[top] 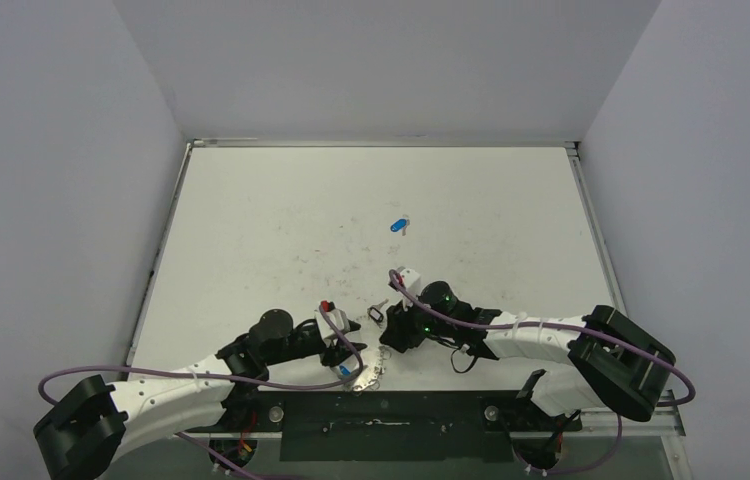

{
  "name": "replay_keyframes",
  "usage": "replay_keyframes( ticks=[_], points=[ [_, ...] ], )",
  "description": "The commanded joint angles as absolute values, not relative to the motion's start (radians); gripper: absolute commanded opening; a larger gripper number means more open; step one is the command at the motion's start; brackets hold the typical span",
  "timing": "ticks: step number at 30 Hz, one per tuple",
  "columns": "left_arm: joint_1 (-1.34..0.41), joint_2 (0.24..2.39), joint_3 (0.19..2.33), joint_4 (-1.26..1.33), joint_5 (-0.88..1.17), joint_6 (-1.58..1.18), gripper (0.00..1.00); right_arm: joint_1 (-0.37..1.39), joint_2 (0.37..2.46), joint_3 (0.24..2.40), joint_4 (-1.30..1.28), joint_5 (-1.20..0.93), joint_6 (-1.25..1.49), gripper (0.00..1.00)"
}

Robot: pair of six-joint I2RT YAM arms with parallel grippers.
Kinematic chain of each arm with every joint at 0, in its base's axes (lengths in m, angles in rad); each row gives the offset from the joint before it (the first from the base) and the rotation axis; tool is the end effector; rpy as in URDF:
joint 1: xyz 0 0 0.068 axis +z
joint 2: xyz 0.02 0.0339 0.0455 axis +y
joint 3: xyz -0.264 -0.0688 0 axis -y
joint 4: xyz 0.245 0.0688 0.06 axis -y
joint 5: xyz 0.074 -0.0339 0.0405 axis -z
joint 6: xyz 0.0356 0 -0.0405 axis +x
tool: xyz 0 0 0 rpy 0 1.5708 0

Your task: Put the keys on the keyring

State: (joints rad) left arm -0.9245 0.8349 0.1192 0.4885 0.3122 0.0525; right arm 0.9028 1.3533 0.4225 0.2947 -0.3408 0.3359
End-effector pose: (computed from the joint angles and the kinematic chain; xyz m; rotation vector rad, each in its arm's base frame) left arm 0.0949 -0.1440 0.1694 1.0814 1.5374 -0.8924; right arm 0.1418 0.1989 0.1467 -0.8592 2.2148 1.0249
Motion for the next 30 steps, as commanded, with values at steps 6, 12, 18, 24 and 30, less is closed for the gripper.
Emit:
replay_keyframes(
  ticks=[6, 12, 18, 24, 30],
  points=[
    [-0.931, 0.828, 0.117, 0.495, 0.300, 0.025, 0.42, 0.891, 1.322, 0.375, 0.265, -0.407, 0.465, 0.37],
    [-0.931, 0.828, 0.118, 0.497, 0.298, 0.020, 0.42, 0.869, 1.321, 0.359, 0.245, -0.429, 0.487, 0.35],
    [-0.931, 0.825, 0.122, 0.489, 0.296, 0.019, 0.42, 0.868, 1.433, 0.375, 0.350, -0.548, 0.554, 0.27],
    [-0.931, 0.815, 0.122, 0.478, 0.289, 0.018, 0.42, 0.868, 1.524, 0.374, 0.511, -0.616, 0.633, 0.19],
    [-0.931, 0.797, 0.117, 0.460, 0.285, 0.017, 0.42, 0.868, 1.476, 0.398, 0.420, -0.594, 0.575, 0.11]
  ],
)
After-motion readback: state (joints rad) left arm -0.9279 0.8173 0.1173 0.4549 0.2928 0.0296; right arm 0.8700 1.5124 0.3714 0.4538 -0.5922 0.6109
